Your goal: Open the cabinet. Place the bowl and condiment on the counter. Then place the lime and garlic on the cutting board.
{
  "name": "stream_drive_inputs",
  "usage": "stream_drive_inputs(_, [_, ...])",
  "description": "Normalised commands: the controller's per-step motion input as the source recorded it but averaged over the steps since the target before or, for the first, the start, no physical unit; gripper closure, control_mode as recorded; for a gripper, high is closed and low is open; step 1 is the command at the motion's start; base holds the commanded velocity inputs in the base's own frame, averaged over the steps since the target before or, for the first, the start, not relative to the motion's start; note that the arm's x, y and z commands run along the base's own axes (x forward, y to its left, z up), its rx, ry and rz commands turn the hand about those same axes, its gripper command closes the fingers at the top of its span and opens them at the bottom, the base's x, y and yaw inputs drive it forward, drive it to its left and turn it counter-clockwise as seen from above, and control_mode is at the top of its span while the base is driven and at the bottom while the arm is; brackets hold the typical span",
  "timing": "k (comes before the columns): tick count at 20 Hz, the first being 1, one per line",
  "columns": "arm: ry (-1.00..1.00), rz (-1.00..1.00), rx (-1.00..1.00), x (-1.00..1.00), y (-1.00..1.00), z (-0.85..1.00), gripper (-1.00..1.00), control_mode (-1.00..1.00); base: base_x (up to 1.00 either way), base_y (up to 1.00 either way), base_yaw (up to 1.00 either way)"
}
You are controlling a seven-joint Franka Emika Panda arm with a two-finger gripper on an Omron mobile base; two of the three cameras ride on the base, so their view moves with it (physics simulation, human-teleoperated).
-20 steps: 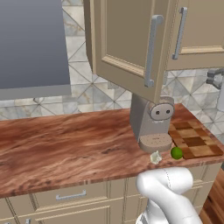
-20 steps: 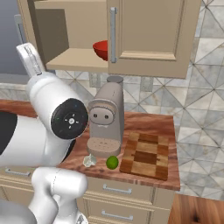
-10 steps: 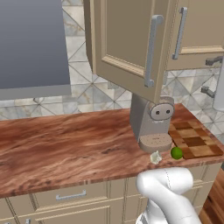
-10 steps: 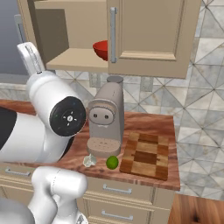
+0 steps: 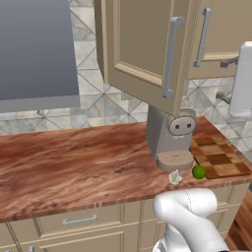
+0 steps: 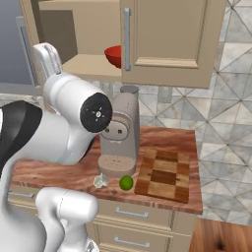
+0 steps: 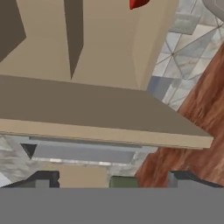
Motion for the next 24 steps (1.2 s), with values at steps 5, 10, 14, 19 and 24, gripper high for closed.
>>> stream_drive_inputs(5, [0.02,0.05,0.00,0.41,0.00,-0.02,-1.00,-1.00,0.00,0.00,0.00])
stream_drive_inputs(10, [0.04,0.03,0.00,0.34,0.06,-0.06,-1.00,-1.00,0.00,0.00,0.00])
stream_drive_inputs(14, [0.01,0.01,0.00,0.18,0.20,-0.06,-1.00,-1.00,0.00,0.00,0.00])
stream_drive_inputs(19, [0.00,0.01,0.00,0.28,0.21,-0.05,-1.00,-1.00,0.00,0.00,0.00])
stream_drive_inputs(24, [0.00,0.05,0.01,0.38,0.00,-0.05,-1.00,-1.00,0.00,0.00,0.00])
